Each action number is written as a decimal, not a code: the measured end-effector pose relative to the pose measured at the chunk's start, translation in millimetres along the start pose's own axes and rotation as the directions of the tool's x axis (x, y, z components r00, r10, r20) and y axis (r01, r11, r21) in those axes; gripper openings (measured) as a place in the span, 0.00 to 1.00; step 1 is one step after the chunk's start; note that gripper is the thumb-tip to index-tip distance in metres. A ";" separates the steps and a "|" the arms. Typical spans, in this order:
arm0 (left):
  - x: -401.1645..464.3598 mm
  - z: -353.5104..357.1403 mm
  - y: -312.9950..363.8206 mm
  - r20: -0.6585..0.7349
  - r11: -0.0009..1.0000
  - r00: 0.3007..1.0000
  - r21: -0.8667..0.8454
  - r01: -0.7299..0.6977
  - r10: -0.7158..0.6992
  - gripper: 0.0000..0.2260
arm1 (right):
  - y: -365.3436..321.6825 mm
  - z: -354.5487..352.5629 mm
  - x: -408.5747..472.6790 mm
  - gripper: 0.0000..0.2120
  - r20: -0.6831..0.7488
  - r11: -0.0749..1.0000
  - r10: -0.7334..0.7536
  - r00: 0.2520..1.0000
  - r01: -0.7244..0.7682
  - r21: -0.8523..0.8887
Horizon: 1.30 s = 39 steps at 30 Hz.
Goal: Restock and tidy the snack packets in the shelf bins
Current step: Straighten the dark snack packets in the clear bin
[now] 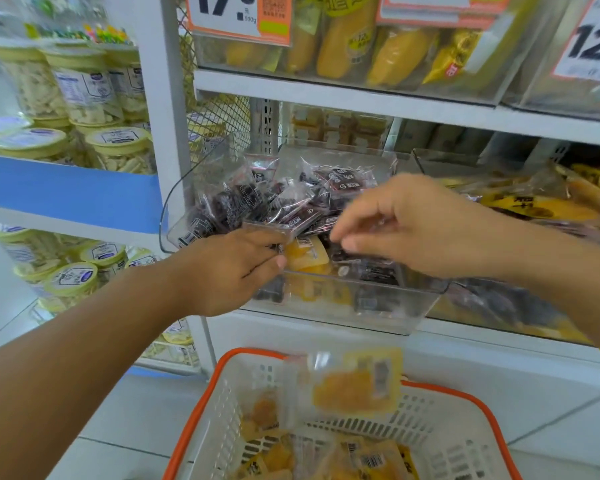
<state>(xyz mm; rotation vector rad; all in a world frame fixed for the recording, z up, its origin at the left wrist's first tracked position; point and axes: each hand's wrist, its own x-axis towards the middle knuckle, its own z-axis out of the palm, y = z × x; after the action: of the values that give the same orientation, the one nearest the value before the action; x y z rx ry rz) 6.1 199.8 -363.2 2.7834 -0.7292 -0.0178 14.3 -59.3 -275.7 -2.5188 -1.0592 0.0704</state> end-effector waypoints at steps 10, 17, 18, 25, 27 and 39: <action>0.4 -4.6 8.4 0.069 0.995 0.993 0.026 0.098 -0.100 0.21 | 49.6 74.5 91.3 0.56 0.500 0.691 0.037 0.865 0.339 -0.639; -0.3 -4.7 8.2 0.075 0.992 0.989 0.035 0.124 -0.126 0.22 | 52.9 97.2 102.0 0.13 0.397 0.496 -0.142 0.907 0.412 -0.764; -1.2 -4.2 8.6 0.067 0.991 0.989 0.048 0.126 -0.129 0.23 | 58.2 102.5 102.7 0.13 0.341 0.450 -0.212 0.916 0.401 -0.798; -6.7 -8.8 7.2 0.035 0.983 0.984 0.075 0.169 -0.172 0.26 | 54.1 81.6 105.3 0.07 0.283 0.754 -0.096 0.954 0.255 -0.605; -8.4 -9.4 6.6 0.025 0.979 0.982 0.083 0.186 -0.189 0.28 | 53.2 67.5 105.7 0.04 0.263 0.820 -0.086 0.961 0.218 -0.529; -3.6 -1.9 -0.8 -0.149 0.967 0.955 -0.024 0.255 -0.256 0.38 | 39.0 -15.1 66.4 0.08 0.037 0.990 -0.003 0.999 0.009 -0.140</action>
<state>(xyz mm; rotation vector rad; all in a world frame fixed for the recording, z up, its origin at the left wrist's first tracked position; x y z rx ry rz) 3.5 202.7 -361.9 2.8170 -0.3291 0.1407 90.8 -43.0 -269.7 -2.6484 -1.1222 0.0420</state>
